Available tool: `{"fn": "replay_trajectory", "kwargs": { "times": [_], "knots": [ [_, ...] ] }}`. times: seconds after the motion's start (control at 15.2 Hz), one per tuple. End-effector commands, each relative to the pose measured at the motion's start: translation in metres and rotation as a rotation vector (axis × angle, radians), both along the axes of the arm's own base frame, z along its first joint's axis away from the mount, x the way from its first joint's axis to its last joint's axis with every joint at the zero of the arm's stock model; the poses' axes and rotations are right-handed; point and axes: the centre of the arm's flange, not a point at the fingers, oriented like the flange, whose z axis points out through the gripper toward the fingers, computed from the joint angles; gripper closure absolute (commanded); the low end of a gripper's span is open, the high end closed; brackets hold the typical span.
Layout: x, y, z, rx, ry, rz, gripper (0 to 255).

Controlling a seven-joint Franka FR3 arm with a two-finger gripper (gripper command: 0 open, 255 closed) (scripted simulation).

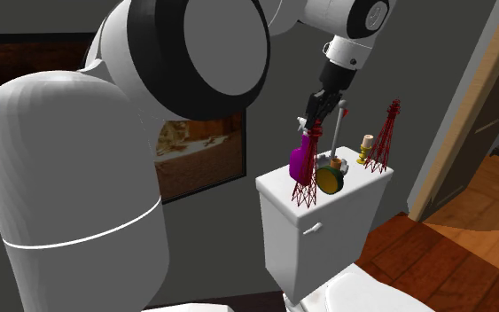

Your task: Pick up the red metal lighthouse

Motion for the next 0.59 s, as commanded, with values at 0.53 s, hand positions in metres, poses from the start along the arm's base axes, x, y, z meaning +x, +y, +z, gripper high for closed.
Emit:
{"fn": "replay_trajectory", "kwargs": {
  "times": [0.53],
  "knots": [
    [0.000, 0.001, 0.051, 0.000, 0.000, 0.000, 255]
  ]
}}
